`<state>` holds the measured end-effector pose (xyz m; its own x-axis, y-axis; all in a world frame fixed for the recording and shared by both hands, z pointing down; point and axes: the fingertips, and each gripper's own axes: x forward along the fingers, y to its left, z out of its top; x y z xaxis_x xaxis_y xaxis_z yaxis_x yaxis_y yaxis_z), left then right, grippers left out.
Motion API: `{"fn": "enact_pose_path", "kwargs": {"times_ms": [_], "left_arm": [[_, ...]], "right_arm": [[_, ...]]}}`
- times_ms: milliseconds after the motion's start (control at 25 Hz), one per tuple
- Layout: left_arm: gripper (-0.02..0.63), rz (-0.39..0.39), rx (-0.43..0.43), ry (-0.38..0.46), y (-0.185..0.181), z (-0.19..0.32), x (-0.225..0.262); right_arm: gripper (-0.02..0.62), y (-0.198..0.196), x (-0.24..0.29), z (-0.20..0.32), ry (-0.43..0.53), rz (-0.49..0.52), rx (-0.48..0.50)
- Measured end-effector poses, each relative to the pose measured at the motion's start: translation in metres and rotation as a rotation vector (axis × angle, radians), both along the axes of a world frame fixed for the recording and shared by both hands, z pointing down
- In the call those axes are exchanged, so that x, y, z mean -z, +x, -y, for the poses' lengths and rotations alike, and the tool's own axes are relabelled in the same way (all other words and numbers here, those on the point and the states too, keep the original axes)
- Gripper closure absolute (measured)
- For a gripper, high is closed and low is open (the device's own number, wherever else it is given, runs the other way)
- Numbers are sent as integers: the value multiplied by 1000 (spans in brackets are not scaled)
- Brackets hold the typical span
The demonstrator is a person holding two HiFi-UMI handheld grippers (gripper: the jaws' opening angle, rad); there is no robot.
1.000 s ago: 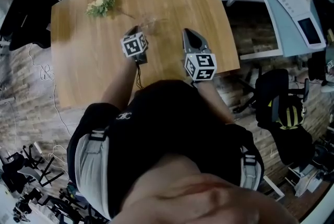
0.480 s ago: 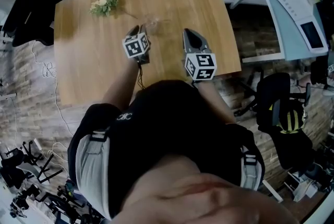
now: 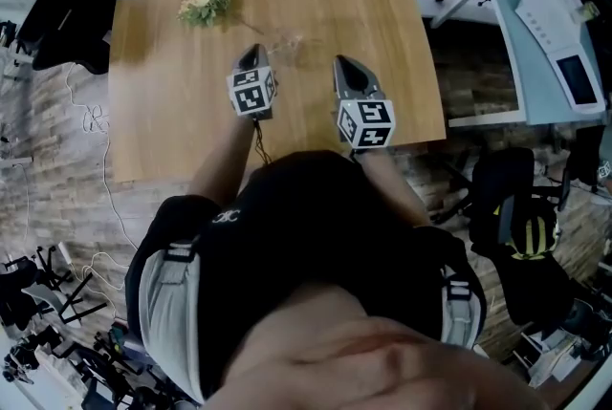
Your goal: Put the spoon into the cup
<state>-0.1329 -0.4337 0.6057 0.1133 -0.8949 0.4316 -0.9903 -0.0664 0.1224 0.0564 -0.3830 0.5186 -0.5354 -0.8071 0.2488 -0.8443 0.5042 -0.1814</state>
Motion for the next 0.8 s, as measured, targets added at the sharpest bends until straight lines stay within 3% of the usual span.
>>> {"fn": "enact_pose_path", "kwargs": {"times_ms": [240,400,560,800], "left_arm": [[595,100,-9,89,-3,-19,37],[595,107,11,144,-11,-32,59],[595,111,17,204,-16,-42,89],[595,82,9,209,-10,-62,104]], "right_arm": [[595,-24,3,-3,10,13,62],[595,-38,8,-3,46,17,82],[597,-41,19,2,114,26,43],[597,-50,25,7,149,64,44]]}}
